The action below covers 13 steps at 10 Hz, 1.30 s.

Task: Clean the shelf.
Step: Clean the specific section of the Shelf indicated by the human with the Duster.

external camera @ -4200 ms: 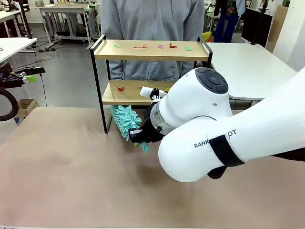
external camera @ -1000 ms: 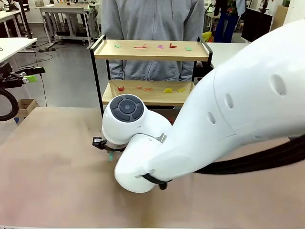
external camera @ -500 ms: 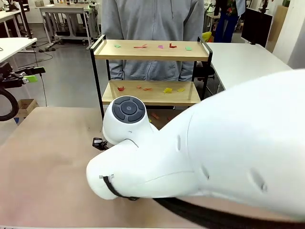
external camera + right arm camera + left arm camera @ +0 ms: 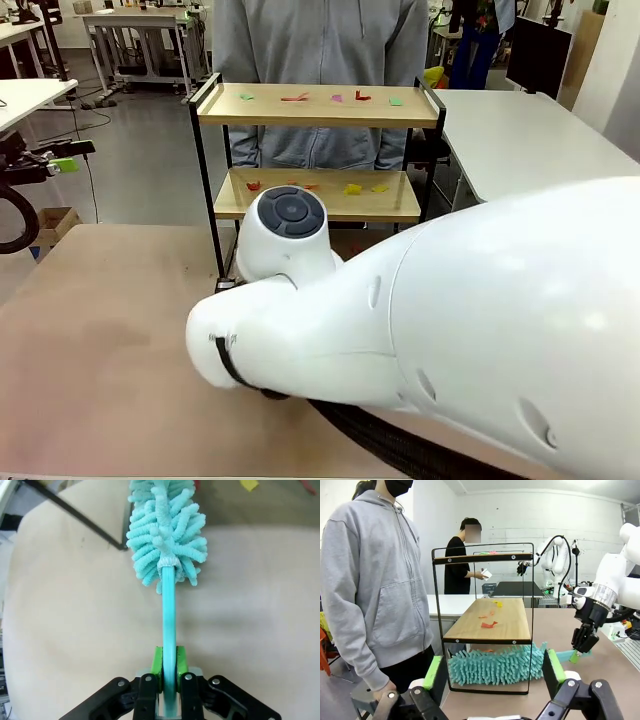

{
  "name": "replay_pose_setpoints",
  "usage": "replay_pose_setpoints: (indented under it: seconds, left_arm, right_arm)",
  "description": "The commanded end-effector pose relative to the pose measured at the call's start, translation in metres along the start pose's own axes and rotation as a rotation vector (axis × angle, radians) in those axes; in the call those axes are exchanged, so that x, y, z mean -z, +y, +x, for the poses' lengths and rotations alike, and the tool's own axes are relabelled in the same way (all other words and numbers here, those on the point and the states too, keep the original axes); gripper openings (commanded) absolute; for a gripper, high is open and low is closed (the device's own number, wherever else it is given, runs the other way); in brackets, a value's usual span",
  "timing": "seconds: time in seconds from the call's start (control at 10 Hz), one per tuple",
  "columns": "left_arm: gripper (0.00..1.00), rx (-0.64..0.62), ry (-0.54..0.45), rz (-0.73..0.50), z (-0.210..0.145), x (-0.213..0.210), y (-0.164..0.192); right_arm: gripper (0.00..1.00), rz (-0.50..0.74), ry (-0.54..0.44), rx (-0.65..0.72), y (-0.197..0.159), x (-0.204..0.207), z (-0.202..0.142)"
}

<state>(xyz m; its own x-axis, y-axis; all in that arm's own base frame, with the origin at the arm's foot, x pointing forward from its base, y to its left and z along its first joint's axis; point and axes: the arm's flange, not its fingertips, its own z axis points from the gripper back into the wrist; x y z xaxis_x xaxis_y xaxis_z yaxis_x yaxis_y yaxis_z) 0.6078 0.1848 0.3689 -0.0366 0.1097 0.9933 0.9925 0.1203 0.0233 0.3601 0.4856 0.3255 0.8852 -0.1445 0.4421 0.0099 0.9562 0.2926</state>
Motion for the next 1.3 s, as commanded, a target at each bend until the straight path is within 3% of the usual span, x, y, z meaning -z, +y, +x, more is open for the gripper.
replay_pose_setpoints:
  seconds: [0.0,0.1,0.2,0.6,1.2]
  left_arm:
    - [1.0,0.006,0.005,-0.005,0.003,0.001,-0.002]
    - [1.0,0.006,0.005,-0.005,0.003,0.001,-0.002]
    - [1.0,0.006,0.005,-0.005,0.003,0.001,-0.002]
    - [1.0,0.006,0.005,-0.005,0.003,0.001,-0.002]
    - [1.0,0.006,0.005,-0.005,0.003,0.001,-0.002]
  right_arm:
    - [0.13,-0.016,0.044,0.006,-0.02,-0.005,0.012]
    - [0.13,-0.033,0.063,0.01,-0.03,-0.004,0.016]
    - [0.13,-0.093,0.078,0.041,-0.072,-0.015,0.032]
    - [0.13,-0.133,0.077,0.069,-0.114,-0.035,0.043]
    - [0.13,-0.353,0.042,0.107,-0.201,-0.066,0.066]
